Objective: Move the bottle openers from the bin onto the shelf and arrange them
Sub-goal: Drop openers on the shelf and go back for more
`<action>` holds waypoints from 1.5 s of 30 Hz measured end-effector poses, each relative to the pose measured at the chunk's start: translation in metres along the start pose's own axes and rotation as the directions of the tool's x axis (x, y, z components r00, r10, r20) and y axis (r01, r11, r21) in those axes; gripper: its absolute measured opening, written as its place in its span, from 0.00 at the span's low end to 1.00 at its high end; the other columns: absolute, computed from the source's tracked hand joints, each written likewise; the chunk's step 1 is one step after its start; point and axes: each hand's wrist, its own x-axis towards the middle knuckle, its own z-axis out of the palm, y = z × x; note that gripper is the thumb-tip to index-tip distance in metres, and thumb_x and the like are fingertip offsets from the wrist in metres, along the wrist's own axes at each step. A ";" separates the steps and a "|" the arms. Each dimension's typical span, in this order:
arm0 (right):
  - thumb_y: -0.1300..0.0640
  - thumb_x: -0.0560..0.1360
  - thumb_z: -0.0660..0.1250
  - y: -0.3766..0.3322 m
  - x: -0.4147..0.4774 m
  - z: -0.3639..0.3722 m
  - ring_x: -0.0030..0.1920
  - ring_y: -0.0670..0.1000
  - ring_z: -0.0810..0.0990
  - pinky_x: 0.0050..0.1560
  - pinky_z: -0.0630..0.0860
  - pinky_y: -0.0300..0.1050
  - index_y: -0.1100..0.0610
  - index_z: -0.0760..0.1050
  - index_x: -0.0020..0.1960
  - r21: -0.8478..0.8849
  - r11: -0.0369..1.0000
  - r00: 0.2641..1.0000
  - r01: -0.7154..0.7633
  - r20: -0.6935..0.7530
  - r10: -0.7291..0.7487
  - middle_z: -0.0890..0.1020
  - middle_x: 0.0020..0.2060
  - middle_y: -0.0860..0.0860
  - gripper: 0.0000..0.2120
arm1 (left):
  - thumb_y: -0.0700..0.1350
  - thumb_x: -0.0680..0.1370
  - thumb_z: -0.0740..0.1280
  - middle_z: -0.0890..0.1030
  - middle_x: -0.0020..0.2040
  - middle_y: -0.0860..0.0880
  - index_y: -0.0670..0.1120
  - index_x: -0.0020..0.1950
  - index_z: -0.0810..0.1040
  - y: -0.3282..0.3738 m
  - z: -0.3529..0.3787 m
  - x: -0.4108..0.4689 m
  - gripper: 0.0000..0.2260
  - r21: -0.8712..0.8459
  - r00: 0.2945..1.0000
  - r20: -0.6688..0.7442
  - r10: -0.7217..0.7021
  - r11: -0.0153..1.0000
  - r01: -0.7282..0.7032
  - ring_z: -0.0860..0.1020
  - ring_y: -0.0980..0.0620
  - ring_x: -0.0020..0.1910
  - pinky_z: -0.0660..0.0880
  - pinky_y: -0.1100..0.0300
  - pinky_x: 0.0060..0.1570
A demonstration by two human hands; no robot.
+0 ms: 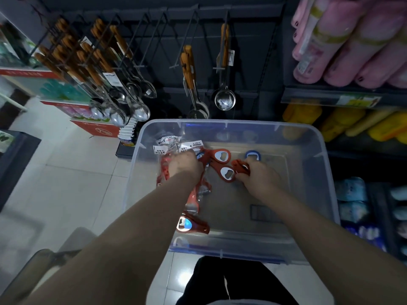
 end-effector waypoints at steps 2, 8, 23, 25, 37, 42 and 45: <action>0.49 0.75 0.68 -0.001 -0.005 0.000 0.55 0.58 0.78 0.49 0.73 0.47 0.53 0.72 0.60 0.020 0.999 1.000 -0.025 -0.016 0.025 0.80 0.55 0.55 0.16 | 0.53 0.77 0.65 0.75 0.61 0.40 0.42 0.65 0.71 0.001 0.006 0.001 0.21 0.064 0.999 -0.007 -0.032 0.997 0.033 0.72 0.42 0.62 0.72 0.51 0.58; 0.49 0.77 0.65 -0.003 -0.035 -0.018 0.54 0.60 0.78 0.44 0.68 0.42 0.56 0.75 0.58 0.177 0.980 0.986 -0.094 -0.120 0.116 0.81 0.51 0.56 0.14 | 0.47 0.78 0.63 0.81 0.54 0.42 0.44 0.59 0.73 0.007 0.000 -0.015 0.11 -0.295 0.994 -0.034 0.103 0.949 -0.108 0.79 0.40 0.54 0.74 0.52 0.51; 0.51 0.78 0.63 0.124 -0.196 -0.160 0.58 0.60 0.77 0.52 0.71 0.50 0.58 0.69 0.59 0.312 0.834 0.616 -0.455 -0.567 0.547 0.78 0.57 0.58 0.14 | 0.41 0.81 0.58 0.79 0.54 0.38 0.39 0.56 0.76 0.253 -0.059 -0.158 0.10 -0.471 0.599 -0.159 0.785 0.473 -0.745 0.77 0.39 0.54 0.69 0.54 0.47; 0.50 0.78 0.62 0.152 -0.223 -0.178 0.55 0.60 0.78 0.50 0.73 0.50 0.56 0.70 0.59 0.361 0.795 0.545 -0.487 -0.586 0.600 0.80 0.54 0.57 0.13 | 0.42 0.80 0.59 0.79 0.54 0.39 0.41 0.58 0.76 0.287 -0.060 -0.188 0.11 -0.458 0.530 -0.178 0.829 0.407 -0.790 0.76 0.40 0.53 0.68 0.55 0.46; 0.50 0.80 0.59 0.352 -0.365 -0.252 0.58 0.60 0.76 0.46 0.68 0.49 0.57 0.69 0.58 0.489 0.611 0.301 -0.623 -0.571 0.764 0.78 0.58 0.58 0.12 | 0.53 0.78 0.66 0.81 0.49 0.41 0.43 0.54 0.79 0.501 -0.020 -0.336 0.14 -0.520 0.388 -0.100 0.916 0.284 -0.805 0.79 0.42 0.49 0.73 0.55 0.46; 0.51 0.79 0.61 0.410 -0.376 -0.273 0.58 0.59 0.76 0.45 0.67 0.48 0.54 0.66 0.63 0.518 0.564 0.248 -0.643 -0.556 0.793 0.78 0.57 0.55 0.15 | 0.44 0.79 0.63 0.79 0.60 0.41 0.43 0.66 0.74 0.564 -0.007 -0.378 0.16 -0.392 0.301 -0.095 0.949 0.242 -0.888 0.76 0.41 0.58 0.73 0.54 0.54; 0.51 0.79 0.61 0.437 -0.368 -0.287 0.59 0.59 0.75 0.47 0.67 0.48 0.53 0.67 0.64 0.506 0.573 0.255 -0.645 -0.565 0.785 0.78 0.58 0.55 0.15 | 0.41 0.80 0.60 0.78 0.60 0.42 0.43 0.67 0.72 0.602 -0.007 -0.385 0.15 -0.309 0.249 -0.120 0.961 0.202 -0.929 0.75 0.42 0.58 0.70 0.56 0.50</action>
